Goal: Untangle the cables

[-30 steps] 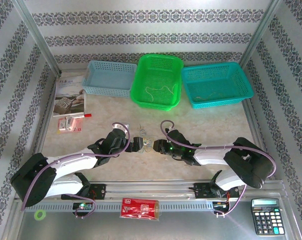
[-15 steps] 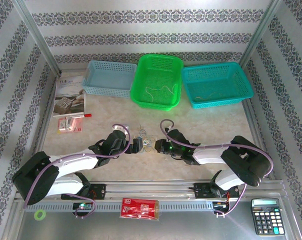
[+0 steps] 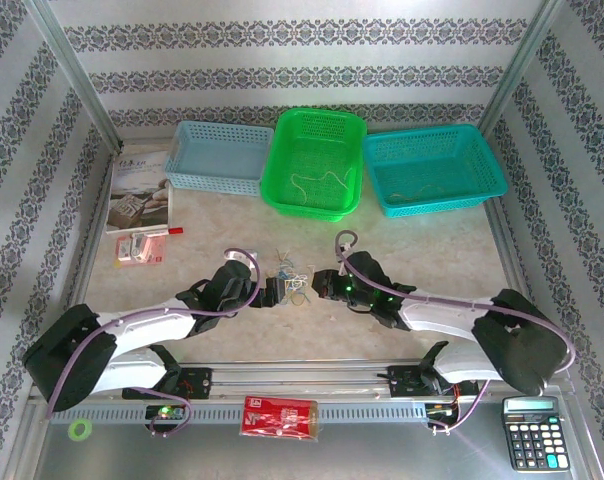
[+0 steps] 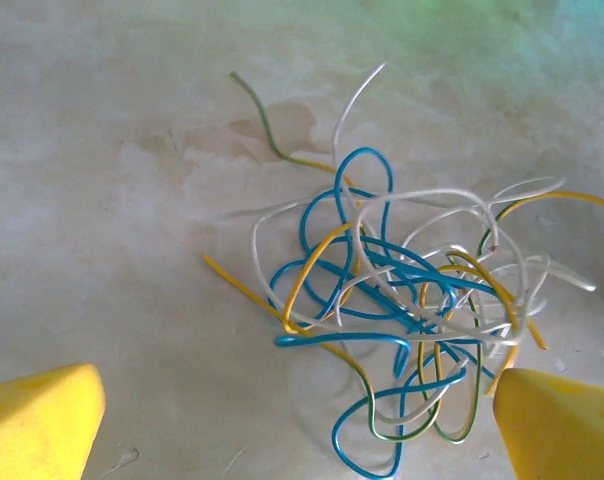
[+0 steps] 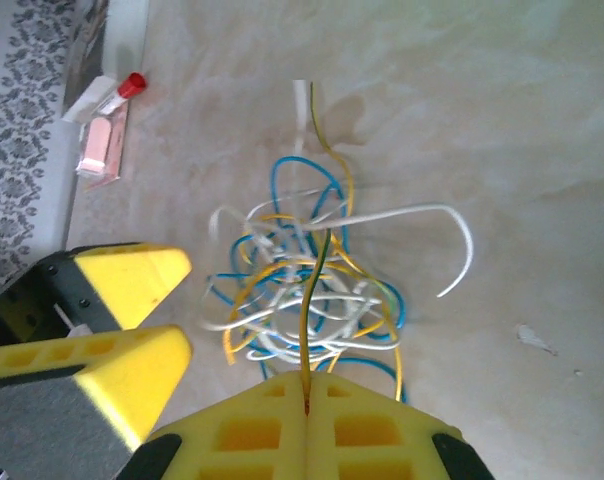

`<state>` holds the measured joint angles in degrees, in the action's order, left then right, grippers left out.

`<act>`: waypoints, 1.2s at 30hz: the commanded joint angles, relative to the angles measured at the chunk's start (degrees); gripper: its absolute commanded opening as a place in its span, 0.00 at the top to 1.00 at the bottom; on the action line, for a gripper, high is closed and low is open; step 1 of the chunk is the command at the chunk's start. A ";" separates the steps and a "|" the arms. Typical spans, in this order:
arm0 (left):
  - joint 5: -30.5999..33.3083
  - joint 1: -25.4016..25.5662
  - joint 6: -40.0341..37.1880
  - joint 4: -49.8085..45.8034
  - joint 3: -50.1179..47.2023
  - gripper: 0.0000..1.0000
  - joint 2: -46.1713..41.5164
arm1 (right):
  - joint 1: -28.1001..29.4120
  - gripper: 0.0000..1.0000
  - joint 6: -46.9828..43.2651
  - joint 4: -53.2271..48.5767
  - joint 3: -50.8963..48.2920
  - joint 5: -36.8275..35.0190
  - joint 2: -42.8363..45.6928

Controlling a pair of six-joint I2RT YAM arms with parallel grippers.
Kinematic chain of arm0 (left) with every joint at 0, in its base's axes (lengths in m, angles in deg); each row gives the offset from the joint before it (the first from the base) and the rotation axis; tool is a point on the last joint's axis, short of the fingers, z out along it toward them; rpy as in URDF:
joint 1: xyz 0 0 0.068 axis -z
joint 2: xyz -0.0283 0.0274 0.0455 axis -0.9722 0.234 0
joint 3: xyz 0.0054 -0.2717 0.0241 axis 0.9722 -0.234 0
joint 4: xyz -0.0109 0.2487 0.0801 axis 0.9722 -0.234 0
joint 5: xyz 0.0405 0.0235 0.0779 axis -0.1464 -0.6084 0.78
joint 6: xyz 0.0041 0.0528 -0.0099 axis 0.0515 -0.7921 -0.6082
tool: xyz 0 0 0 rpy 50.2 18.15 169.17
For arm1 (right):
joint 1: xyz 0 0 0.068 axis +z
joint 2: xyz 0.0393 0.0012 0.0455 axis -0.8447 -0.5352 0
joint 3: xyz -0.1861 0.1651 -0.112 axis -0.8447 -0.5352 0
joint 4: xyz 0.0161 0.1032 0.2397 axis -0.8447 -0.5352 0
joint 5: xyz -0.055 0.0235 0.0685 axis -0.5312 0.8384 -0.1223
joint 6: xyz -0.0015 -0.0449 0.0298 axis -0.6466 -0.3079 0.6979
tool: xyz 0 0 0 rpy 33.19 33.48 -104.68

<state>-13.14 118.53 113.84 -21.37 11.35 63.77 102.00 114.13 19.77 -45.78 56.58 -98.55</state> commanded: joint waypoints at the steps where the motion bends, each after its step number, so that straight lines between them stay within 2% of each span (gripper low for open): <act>1: 0.69 0.65 -2.46 -2.15 1.41 0.00 -3.53 | -0.17 1.00 -3.18 -4.67 3.53 2.04 3.60; 7: 0.27 0.65 -7.10 -3.67 2.47 0.00 -9.40 | -0.15 1.00 -7.89 -12.33 8.66 3.81 8.32; 12: -1.43 0.68 -10.42 0.24 2.01 0.00 -11.58 | -0.08 1.00 -9.74 -14.62 11.34 5.55 9.57; 16: -4.23 0.65 -12.59 3.35 3.10 0.00 -9.87 | 0.07 1.00 -10.06 -14.96 12.67 6.57 9.22; 21: -8.51 0.74 -13.48 6.98 5.94 0.02 -3.80 | 0.88 1.00 -10.23 -15.09 14.34 7.06 8.75; 27: -11.38 0.74 -12.89 12.17 8.31 0.09 3.85 | 1.37 1.00 -9.74 -15.56 16.36 7.10 9.82; 36: -13.07 0.70 -10.72 18.63 7.11 0.30 10.32 | 1.35 1.00 -8.82 -15.86 21.77 8.31 12.23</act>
<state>-24.71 118.53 102.43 -8.21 18.45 73.12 102.90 105.24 3.16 -27.48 63.31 -87.88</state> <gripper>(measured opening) 0.712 0.051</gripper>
